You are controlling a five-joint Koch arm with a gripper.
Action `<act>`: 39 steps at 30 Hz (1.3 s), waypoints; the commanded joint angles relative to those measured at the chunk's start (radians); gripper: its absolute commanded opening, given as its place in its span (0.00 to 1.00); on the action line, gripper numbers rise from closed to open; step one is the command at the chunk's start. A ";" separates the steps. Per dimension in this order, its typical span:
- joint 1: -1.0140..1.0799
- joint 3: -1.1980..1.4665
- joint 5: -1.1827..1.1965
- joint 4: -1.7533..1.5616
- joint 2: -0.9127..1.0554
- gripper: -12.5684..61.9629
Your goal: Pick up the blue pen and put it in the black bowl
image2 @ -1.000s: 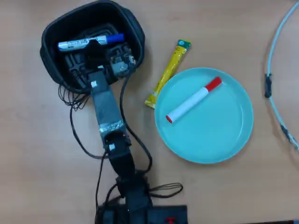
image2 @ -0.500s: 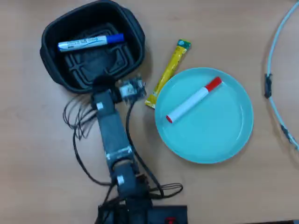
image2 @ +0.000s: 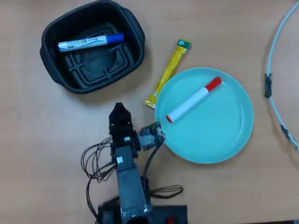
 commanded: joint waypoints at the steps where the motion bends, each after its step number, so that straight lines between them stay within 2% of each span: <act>1: -0.003 0.009 -0.060 -0.146 0.054 0.58; 10: 0.009 0.284 -0.063 -0.244 0.149 0.58; 19: 0.086 0.523 -0.084 -0.420 0.150 0.58; 34: 0.089 0.765 -0.091 -0.459 0.149 0.58; 39: 0.089 0.769 -0.091 -0.454 0.147 0.58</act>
